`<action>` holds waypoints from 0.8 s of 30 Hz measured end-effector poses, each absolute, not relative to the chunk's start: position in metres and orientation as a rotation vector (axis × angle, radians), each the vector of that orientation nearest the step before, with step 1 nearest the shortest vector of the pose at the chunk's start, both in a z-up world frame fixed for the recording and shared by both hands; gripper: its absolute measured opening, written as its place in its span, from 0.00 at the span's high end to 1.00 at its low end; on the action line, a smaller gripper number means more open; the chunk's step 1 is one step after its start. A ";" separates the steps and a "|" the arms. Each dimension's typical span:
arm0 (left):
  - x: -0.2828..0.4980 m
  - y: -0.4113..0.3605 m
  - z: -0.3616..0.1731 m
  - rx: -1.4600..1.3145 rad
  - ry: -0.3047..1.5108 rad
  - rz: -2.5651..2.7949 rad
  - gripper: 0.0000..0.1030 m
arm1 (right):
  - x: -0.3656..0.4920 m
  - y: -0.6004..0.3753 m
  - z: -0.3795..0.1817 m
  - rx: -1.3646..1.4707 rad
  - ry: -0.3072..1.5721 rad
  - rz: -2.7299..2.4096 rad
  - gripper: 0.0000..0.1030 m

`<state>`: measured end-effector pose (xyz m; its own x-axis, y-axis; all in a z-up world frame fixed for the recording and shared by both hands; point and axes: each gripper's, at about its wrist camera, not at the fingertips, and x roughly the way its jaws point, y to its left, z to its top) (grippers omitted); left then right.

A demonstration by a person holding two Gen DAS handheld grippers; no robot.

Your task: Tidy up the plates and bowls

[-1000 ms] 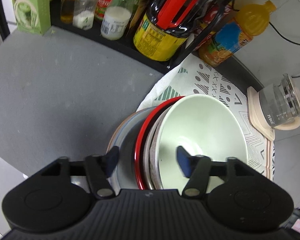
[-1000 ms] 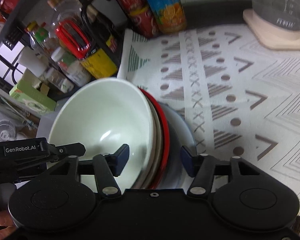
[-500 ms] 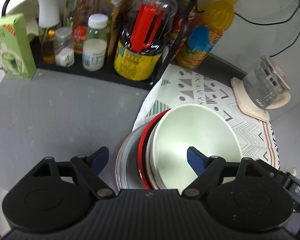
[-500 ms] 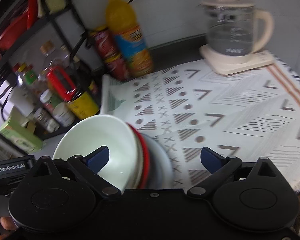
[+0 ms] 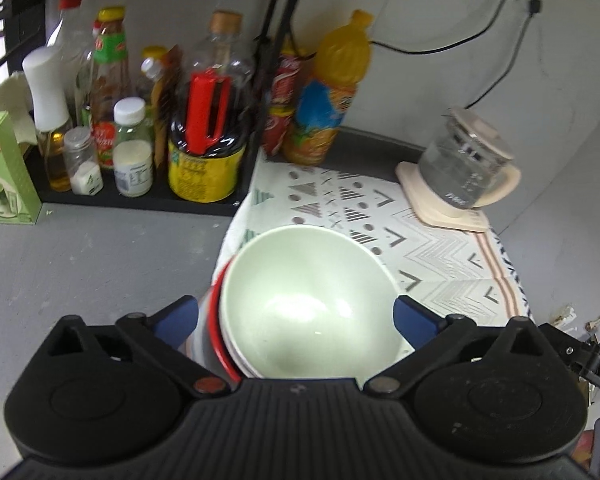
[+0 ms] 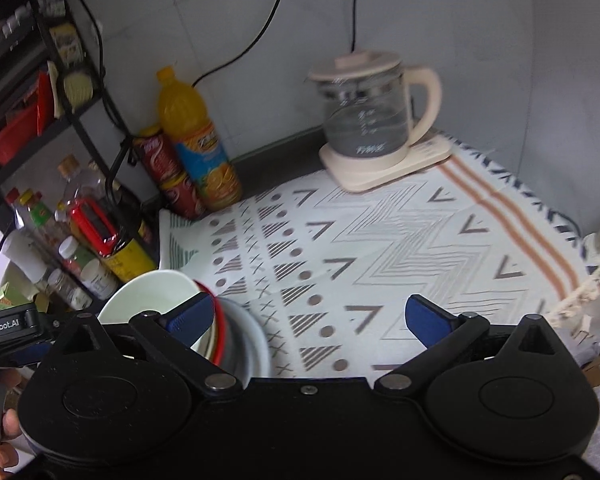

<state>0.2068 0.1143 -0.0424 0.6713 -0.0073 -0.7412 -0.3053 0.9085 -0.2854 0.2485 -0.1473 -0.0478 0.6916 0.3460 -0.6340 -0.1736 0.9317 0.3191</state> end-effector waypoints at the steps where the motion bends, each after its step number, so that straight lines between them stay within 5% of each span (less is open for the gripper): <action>1: 0.203 0.109 -0.040 -0.408 0.816 0.170 0.01 | 0.244 -0.153 -0.046 0.243 0.742 0.291 0.00; 24: 0.058 0.038 0.001 -0.354 0.726 0.125 0.01 | 0.103 -0.236 -0.030 0.216 0.620 0.299 0.00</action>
<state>0.0582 0.0379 0.0012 0.7434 -0.0104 -0.6687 -0.2329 0.9332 -0.2735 0.1034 -0.2361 -0.0305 0.7733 0.3380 -0.5364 -0.2102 0.9349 0.2861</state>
